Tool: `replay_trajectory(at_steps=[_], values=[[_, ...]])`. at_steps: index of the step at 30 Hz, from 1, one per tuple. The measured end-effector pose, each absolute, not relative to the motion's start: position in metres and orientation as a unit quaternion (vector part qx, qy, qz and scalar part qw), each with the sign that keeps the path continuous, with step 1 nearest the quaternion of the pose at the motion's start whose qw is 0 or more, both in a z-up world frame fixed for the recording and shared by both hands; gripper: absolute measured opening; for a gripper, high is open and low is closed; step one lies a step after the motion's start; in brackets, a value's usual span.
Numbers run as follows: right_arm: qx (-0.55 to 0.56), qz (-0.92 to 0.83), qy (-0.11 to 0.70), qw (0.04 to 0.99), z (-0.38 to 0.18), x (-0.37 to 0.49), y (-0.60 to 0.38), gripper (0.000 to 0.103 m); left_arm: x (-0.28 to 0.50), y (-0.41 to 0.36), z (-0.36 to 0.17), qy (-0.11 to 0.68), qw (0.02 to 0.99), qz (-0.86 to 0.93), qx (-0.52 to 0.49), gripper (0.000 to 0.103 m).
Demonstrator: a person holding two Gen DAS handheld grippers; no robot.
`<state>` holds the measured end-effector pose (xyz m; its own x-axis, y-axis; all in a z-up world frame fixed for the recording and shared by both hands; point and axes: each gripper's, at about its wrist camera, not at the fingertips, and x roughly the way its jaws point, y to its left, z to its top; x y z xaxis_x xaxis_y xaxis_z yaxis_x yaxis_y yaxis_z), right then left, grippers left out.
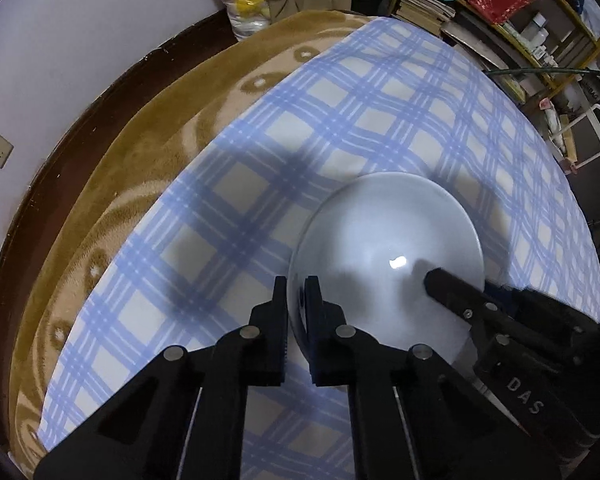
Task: Organize plates and bowls
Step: 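Close both tools on opposite sides of the small white bowl's rim, then lift the small white bowl with both tools and carry it over the nested bowls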
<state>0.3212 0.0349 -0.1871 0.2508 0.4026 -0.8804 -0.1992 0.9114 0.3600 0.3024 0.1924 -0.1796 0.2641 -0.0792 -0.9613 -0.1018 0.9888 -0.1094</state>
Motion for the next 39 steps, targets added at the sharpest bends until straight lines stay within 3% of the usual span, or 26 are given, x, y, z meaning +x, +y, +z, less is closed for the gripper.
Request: replay_trajectory(at_steps=[5, 19, 39], values=[[0.083, 0.184, 0.583, 0.787, -0.188, 0.314, 0.035, 0.009, 0.293, 0.181, -0.166, 0.6, 0.798, 0.006, -0.058, 0.007], [0.09, 0.156, 0.553, 0.814, -0.138, 0.288, -0.012, 0.009, 0.274, 0.124, -0.115, 0.58, 0.814, -0.012, -0.027, 0.008], [0.119, 0.053, 0.521, 0.844, -0.084, 0.219, -0.154, 0.01, 0.237, -0.04, -0.076, 0.536, 0.835, -0.112, 0.055, 0.008]])
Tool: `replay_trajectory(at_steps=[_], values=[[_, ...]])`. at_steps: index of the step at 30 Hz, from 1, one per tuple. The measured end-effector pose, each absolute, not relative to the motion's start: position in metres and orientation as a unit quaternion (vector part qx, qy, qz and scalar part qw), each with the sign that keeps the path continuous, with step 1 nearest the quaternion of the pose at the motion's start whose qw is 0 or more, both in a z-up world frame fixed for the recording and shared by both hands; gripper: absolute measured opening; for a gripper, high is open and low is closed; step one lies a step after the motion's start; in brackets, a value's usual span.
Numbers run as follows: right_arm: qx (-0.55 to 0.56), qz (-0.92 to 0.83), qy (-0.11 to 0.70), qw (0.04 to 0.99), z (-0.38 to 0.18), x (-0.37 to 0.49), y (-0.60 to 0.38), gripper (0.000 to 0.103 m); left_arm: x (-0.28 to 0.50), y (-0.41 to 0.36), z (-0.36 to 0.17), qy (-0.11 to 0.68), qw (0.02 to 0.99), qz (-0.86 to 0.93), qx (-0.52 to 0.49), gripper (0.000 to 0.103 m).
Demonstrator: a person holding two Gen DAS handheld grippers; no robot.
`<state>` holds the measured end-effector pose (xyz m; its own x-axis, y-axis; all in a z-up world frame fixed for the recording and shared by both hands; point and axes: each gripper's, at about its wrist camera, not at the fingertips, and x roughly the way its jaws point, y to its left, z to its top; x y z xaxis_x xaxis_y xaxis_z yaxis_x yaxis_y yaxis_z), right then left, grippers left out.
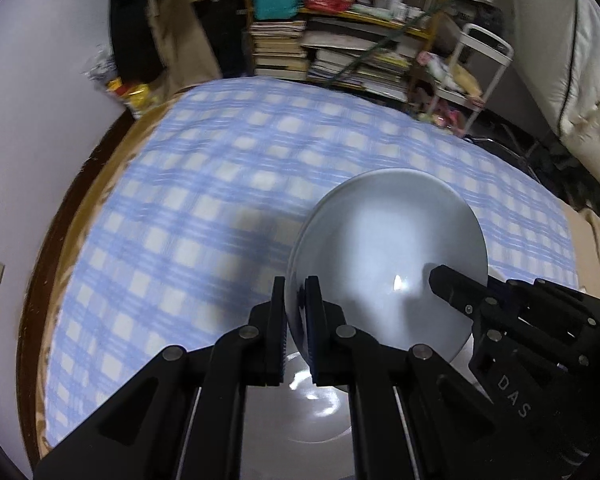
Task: Organize plates and bowls
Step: 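Lift the small white bowl with both tools and carry it over the nested bowls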
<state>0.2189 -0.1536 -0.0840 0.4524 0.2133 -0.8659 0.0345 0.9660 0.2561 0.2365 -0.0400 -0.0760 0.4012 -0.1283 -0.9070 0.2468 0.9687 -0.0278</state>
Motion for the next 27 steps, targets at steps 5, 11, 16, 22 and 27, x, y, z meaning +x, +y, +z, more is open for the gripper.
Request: replay_trajectory(at_steps=[5, 11, 16, 22, 27], values=[[0.126, 0.022, 0.525, 0.842, -0.088, 0.2, -0.193, 0.01, 0.227, -0.077, -0.085, 0.536, 0.833, -0.134, 0.036, 0.008], [0.131, -0.004, 0.527, 0.84, -0.097, 0.181, -0.228, 0.01, 0.215, -0.112, -0.097, 0.53, 0.831, -0.163, 0.056, 0.008], [0.138, -0.006, 0.532, 0.835, -0.113, 0.169, -0.242, 0.011, 0.21, -0.127, -0.107, 0.531, 0.828, -0.166, 0.071, 0.008], [0.136, -0.005, 0.532, 0.836, -0.124, 0.155, -0.246, 0.012, 0.201, -0.133, -0.12, 0.541, 0.819, -0.172, 0.081, 0.008], [0.133, -0.003, 0.54, 0.831, -0.13, 0.144, -0.252, 0.012, 0.19, -0.143, -0.129, 0.544, 0.813, -0.181, 0.099, 0.009]])
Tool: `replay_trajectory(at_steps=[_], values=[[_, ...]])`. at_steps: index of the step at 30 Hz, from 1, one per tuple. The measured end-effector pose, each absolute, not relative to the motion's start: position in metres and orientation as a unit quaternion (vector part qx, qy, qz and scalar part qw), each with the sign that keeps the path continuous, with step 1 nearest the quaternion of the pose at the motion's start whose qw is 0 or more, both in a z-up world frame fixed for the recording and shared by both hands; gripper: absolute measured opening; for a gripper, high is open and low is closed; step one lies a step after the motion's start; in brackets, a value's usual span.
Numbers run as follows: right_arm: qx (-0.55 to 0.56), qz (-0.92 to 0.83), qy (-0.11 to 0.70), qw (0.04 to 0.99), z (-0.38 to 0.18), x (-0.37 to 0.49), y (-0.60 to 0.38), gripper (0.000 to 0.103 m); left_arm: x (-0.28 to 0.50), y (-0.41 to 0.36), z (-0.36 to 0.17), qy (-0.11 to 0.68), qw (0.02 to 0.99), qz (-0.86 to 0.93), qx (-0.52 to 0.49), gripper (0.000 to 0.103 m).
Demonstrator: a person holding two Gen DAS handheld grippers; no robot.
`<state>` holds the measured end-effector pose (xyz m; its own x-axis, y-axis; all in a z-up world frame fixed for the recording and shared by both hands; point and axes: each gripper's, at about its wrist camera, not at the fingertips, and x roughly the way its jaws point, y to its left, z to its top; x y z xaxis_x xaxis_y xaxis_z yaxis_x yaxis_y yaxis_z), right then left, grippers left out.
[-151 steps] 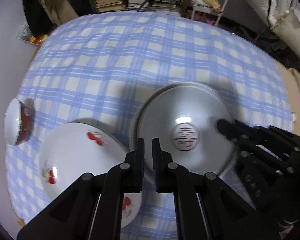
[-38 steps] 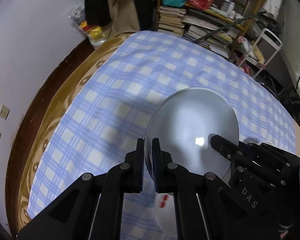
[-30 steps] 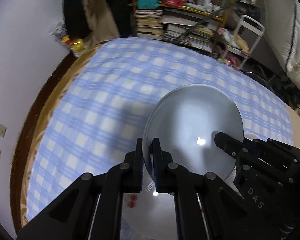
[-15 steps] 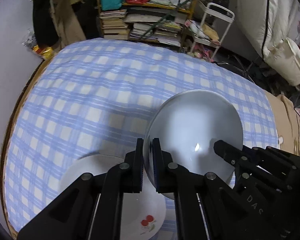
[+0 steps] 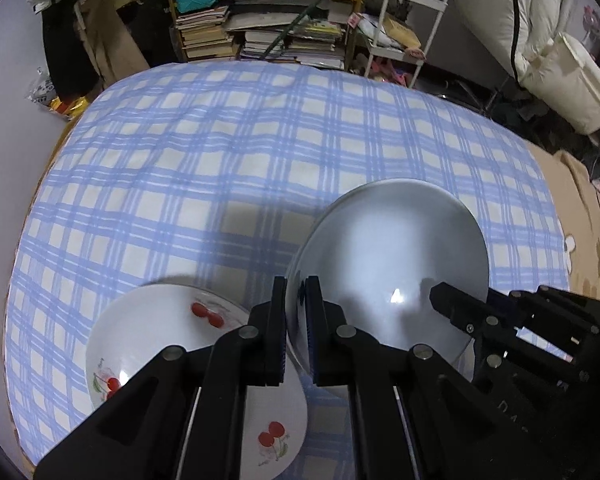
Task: Organize plates and bowls
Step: 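Lift the small white bowl with both tools and carry it over the nested bowls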
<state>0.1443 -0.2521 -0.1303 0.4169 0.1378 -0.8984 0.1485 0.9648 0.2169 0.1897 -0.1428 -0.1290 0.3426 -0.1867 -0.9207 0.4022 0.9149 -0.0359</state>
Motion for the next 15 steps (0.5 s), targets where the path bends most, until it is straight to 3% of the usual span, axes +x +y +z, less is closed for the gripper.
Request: replay_trajectory(at_steps=[15], values=[[0.112, -0.024, 0.536, 0.837, -0.138, 0.142, -0.257, 0.011, 0.192, -0.15, -0.148, 0.566, 0.797, -0.184, 0.099, 0.01]])
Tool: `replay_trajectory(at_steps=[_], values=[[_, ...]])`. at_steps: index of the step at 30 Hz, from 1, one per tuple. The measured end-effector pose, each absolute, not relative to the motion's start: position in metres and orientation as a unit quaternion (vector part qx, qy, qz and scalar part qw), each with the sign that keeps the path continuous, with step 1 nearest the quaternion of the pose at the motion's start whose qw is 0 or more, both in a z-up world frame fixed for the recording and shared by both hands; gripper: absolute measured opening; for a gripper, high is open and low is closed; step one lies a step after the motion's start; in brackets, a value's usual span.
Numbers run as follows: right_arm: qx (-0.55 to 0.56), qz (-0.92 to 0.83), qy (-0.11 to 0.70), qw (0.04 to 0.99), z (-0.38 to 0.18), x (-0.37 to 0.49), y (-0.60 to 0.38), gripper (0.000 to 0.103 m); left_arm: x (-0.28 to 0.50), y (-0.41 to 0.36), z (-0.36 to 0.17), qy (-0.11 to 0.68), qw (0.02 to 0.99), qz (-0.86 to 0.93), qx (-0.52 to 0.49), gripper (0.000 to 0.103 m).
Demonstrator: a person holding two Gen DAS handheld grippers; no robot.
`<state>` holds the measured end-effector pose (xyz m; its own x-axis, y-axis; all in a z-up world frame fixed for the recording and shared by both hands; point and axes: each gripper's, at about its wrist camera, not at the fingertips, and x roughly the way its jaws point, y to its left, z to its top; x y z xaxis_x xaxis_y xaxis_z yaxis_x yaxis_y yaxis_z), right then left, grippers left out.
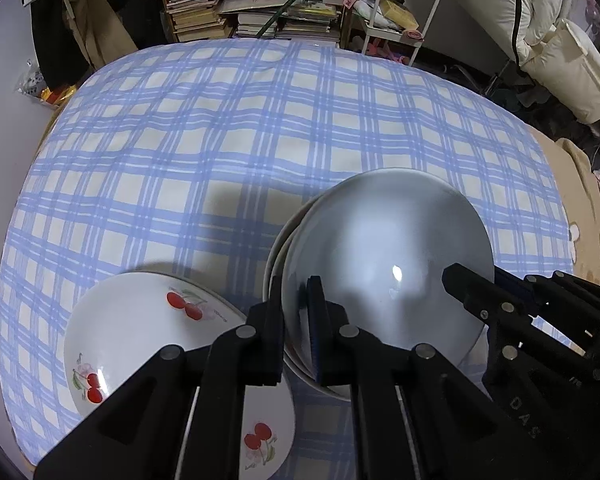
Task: Organize plates and bowls
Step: 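Lift the small white bowl with both tools and carry it over the nested bowls, then lower the small white bowl into the nested bowls with both tools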
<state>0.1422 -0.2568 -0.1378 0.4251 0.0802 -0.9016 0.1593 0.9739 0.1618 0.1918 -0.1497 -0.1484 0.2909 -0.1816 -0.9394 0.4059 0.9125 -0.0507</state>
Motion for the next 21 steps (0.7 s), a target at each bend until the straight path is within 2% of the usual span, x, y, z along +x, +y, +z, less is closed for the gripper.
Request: replay_trajectory(at_steps=[21], values=[[0.107, -0.022, 0.533, 0.839, -0.142, 0.149, -0.254, 0.011, 0.193, -0.138, -0.146, 0.57, 0.795, -0.184, 0.095, 0.011]])
